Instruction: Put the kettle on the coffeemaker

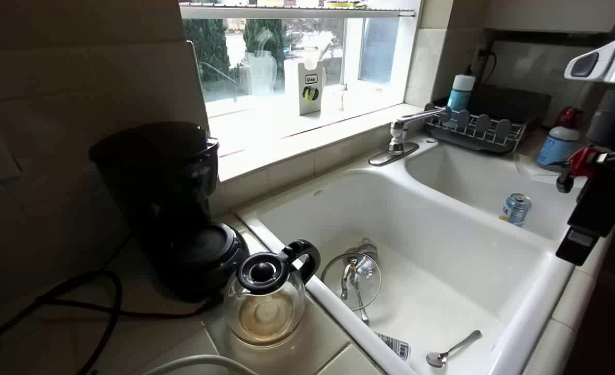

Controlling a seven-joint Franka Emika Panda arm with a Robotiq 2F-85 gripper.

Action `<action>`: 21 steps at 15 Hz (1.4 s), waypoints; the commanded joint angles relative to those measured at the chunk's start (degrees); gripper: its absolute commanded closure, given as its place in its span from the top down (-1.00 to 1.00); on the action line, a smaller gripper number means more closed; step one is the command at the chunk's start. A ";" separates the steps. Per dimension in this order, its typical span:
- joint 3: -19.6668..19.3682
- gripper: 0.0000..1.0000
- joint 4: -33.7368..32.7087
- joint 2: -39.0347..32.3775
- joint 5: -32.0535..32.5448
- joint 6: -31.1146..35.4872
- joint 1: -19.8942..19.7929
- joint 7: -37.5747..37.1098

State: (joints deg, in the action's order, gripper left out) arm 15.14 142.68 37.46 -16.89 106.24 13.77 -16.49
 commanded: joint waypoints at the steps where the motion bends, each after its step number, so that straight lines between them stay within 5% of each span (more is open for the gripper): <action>1: 0.31 1.00 -0.12 0.05 -0.18 -0.19 -0.42 0.20; 14: 0.31 1.00 -0.15 0.05 -0.18 -0.19 -0.42 0.20; 21: 1.63 1.00 -9.83 -12.89 2.75 6.01 3.32 16.83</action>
State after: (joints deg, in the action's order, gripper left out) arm 16.26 137.85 31.58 -15.54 110.02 15.16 -4.70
